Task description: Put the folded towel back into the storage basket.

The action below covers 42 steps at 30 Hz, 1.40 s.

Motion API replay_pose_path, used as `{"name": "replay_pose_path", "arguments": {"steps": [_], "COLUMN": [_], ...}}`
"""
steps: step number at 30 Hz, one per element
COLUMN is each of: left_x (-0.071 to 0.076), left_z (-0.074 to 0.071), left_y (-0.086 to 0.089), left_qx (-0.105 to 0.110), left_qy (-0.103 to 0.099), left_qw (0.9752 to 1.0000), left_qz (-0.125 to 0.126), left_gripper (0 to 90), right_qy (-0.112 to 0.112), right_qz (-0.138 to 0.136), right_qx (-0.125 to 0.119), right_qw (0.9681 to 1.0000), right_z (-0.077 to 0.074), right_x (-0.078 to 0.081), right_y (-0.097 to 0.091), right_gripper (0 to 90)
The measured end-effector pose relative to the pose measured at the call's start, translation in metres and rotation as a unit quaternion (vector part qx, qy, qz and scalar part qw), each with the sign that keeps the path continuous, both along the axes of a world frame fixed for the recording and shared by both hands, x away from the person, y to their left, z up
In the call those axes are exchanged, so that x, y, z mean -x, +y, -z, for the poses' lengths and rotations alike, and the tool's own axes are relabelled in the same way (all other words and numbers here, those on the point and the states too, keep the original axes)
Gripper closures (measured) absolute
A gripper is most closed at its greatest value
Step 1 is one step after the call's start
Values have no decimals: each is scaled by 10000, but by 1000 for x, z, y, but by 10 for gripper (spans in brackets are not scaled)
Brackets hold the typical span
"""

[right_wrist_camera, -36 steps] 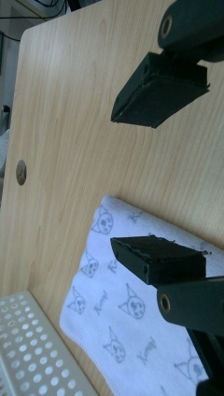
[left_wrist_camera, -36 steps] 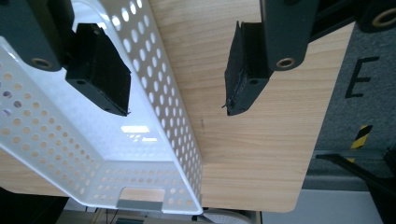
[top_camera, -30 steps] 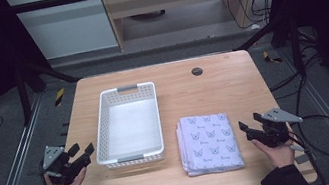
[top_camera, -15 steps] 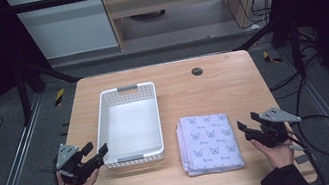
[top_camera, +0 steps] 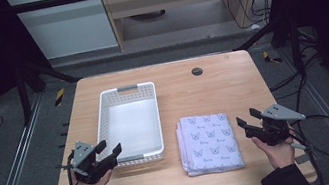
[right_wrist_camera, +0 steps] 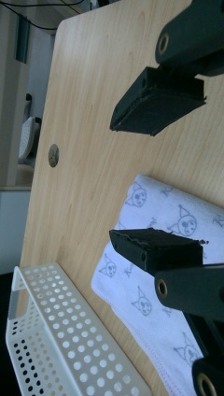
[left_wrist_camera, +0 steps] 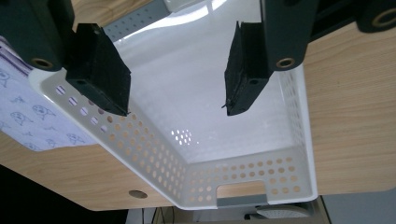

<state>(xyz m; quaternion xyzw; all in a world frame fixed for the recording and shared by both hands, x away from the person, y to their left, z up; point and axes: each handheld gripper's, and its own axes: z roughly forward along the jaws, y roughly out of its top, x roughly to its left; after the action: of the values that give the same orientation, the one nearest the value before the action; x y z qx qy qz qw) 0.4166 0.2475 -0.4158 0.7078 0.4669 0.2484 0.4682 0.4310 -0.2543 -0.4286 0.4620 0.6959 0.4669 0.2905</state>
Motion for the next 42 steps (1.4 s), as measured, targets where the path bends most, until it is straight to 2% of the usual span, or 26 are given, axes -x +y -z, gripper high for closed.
{"name": "replay_pose_path", "arguments": {"steps": [3,16,26,42], "left_x": [2,5,2,1], "left_z": [-1,-9,-19,-20], "left_y": [-7,-36,-57,-85], "left_qx": [-43,-228,-250,-282], "left_qy": [-13,-95,-89,-24], "left_qw": [10000,9990,9984,9968], "left_qz": [68,375,499,745], "left_gripper": [398,403,407,419], "right_qy": [-82,10,-28,35], "right_qz": [-8,-105,-165,-207], "right_qx": [4,-43,-105,-116], "right_qw": [10000,9999,9998,9997], "right_z": [-5,-16,-29,-37], "right_x": [1,-1,-6,-14], "right_y": [-1,1,3,6], "right_gripper": [411,463,463,463]}}
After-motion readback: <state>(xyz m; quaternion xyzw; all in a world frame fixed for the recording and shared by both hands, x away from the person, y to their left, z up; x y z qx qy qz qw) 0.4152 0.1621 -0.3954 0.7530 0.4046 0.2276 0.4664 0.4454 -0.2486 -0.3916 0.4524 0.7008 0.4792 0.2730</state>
